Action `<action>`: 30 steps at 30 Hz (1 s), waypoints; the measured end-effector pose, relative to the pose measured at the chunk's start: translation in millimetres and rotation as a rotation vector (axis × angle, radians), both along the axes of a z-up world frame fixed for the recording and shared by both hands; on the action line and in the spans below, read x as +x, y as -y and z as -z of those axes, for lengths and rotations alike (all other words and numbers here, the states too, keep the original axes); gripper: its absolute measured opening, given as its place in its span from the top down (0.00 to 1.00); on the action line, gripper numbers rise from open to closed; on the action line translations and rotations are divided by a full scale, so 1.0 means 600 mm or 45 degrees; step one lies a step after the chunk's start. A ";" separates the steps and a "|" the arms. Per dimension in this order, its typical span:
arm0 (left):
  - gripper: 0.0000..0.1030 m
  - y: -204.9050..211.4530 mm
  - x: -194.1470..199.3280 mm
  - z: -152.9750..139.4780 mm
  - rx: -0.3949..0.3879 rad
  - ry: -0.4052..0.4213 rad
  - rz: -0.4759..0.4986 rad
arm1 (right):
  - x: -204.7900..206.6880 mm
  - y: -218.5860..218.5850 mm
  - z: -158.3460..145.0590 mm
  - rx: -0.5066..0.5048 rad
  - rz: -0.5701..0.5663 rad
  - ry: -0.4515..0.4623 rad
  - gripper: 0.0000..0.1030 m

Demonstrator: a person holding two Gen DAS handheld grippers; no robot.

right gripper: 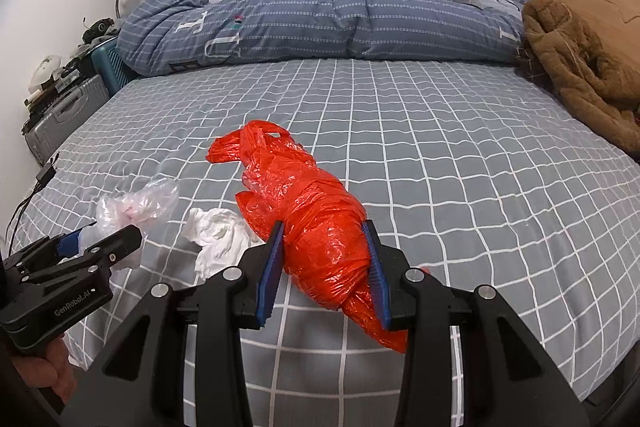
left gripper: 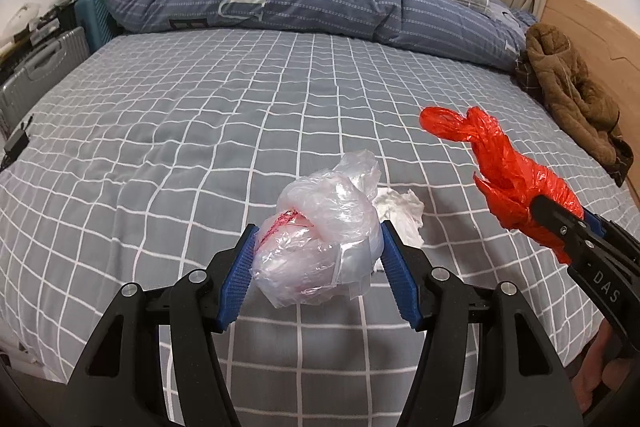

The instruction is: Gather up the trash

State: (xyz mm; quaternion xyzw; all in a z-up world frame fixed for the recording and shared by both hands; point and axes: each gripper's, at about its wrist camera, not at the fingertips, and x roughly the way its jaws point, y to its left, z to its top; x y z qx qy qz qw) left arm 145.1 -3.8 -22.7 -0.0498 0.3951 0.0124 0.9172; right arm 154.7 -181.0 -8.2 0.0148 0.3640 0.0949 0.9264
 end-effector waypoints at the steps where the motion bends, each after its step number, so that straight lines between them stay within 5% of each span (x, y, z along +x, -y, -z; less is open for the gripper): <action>1: 0.42 0.001 -0.004 -0.001 -0.001 0.000 0.003 | -0.003 0.001 -0.001 0.000 0.001 0.001 0.64; 30: 0.42 0.023 -0.125 0.002 -0.043 -0.022 0.038 | -0.122 0.003 -0.012 0.015 -0.016 0.004 0.64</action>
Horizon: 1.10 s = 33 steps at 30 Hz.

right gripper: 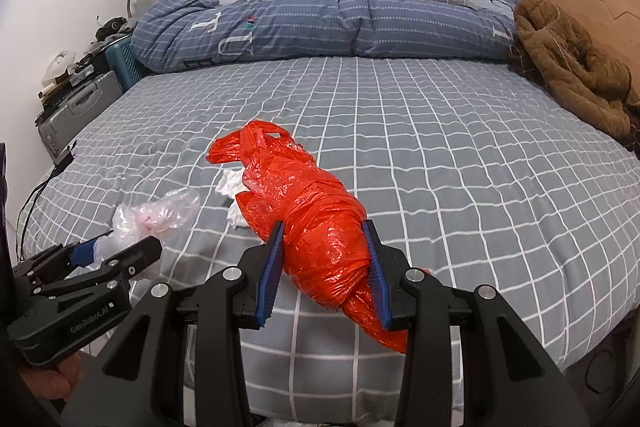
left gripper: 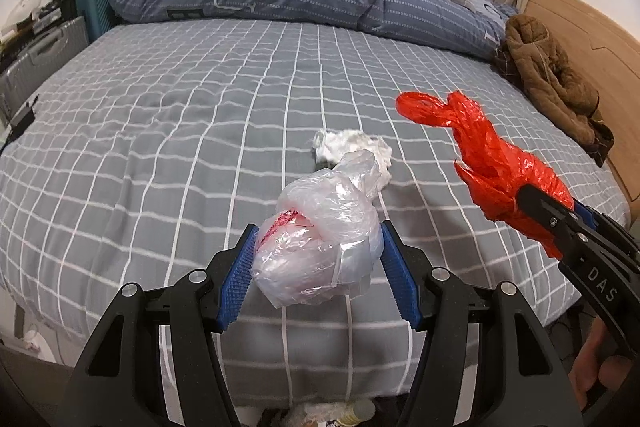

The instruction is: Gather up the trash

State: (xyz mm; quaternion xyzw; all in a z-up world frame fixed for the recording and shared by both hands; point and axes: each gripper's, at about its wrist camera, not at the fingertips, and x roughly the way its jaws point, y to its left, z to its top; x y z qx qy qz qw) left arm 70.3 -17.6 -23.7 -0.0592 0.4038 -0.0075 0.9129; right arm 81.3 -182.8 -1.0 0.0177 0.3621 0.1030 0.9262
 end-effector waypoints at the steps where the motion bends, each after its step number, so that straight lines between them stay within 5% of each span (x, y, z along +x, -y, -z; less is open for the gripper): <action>1: 0.42 0.000 -0.005 0.002 0.000 -0.004 0.001 | -0.006 0.000 0.001 0.002 -0.001 -0.004 0.64; 33: 0.43 0.000 -0.135 0.018 -0.065 -0.029 0.019 | -0.151 -0.011 0.017 -0.028 -0.038 -0.047 0.64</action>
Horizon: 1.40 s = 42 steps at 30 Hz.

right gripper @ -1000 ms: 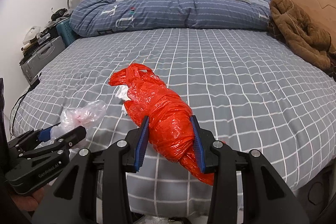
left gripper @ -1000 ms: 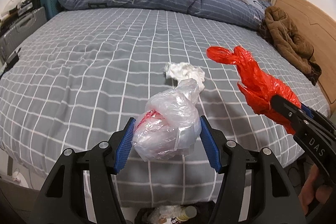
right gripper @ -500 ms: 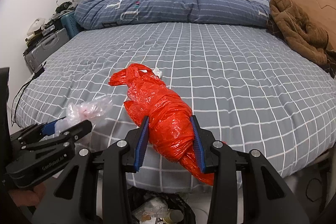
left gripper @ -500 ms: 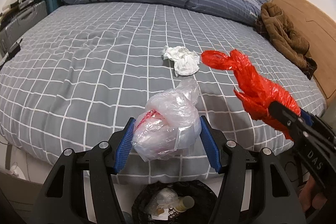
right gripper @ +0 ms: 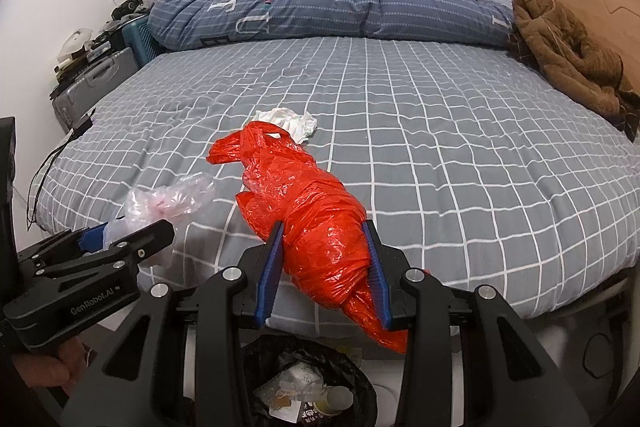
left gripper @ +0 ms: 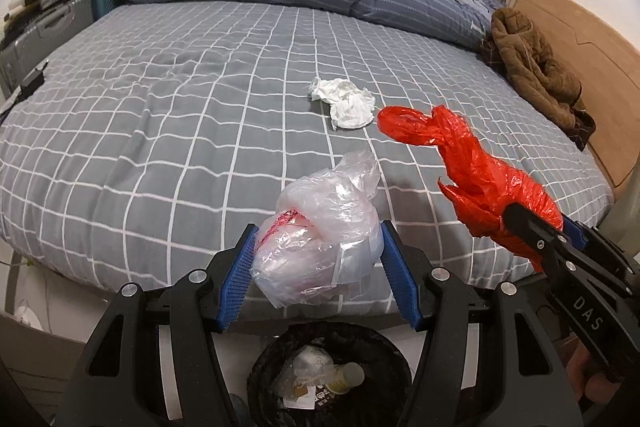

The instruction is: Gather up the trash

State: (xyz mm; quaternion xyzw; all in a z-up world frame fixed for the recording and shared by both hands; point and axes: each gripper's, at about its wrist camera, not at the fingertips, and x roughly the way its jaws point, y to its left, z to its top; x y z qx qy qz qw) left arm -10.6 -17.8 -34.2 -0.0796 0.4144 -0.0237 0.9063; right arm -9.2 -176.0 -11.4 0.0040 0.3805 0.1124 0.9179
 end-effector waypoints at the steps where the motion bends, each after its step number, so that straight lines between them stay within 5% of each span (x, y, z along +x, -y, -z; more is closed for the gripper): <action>1: 0.43 0.000 -0.003 0.001 0.000 -0.001 0.001 | -0.003 0.000 0.001 0.000 -0.002 -0.002 0.64; 23: 0.43 -0.005 -0.116 0.046 -0.023 -0.099 -0.020 | -0.113 0.012 0.047 0.020 -0.014 -0.120 0.64; 42: 0.43 -0.001 -0.164 0.167 0.024 -0.326 0.026 | -0.158 0.002 0.171 -0.072 -0.056 -0.366 0.64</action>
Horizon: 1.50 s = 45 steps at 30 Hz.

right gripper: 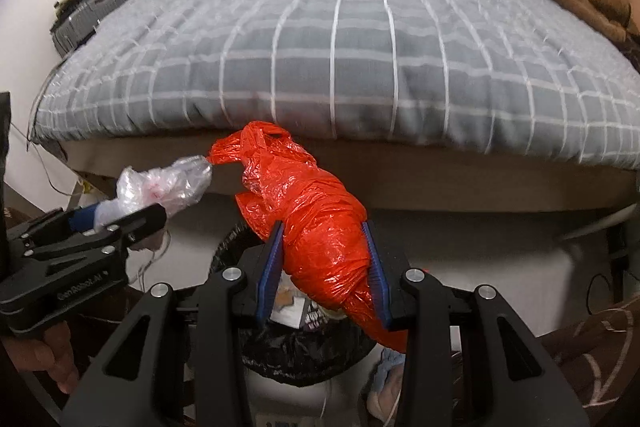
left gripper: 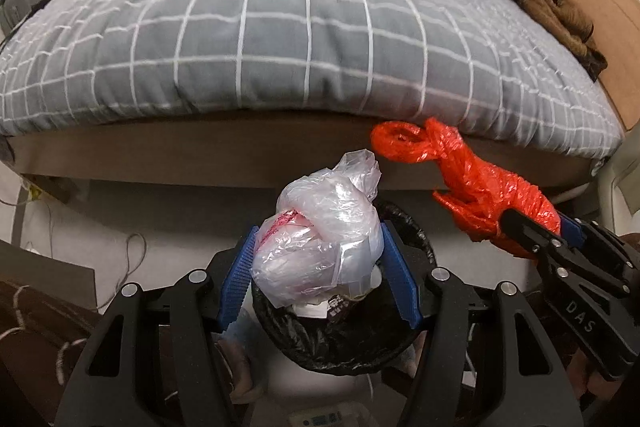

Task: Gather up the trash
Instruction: 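Open the right tool to drop the red bag while the left tool drops the clear bag, then raise both open tools from the bin back over the bed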

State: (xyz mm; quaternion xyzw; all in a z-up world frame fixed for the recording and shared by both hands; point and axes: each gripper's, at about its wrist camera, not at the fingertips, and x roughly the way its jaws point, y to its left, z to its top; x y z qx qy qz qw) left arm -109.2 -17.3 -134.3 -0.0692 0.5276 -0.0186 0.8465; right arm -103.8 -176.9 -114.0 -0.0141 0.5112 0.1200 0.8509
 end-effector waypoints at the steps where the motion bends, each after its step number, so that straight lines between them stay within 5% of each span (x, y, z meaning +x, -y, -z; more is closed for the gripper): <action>1: 0.43 0.000 0.001 0.005 0.002 -0.006 0.003 | 0.003 0.000 0.007 -0.002 -0.001 -0.014 0.64; 20: 0.43 -0.053 0.043 0.103 0.019 -0.147 -0.037 | 0.054 -0.059 0.129 -0.050 -0.078 -0.217 0.60; 33: 0.43 -0.022 0.053 0.113 0.002 -0.158 0.014 | 0.060 -0.027 0.122 -0.083 -0.029 -0.148 0.20; 45: 0.43 0.052 0.059 0.118 0.002 -0.158 0.126 | 0.064 0.060 0.108 -0.079 0.142 -0.103 0.10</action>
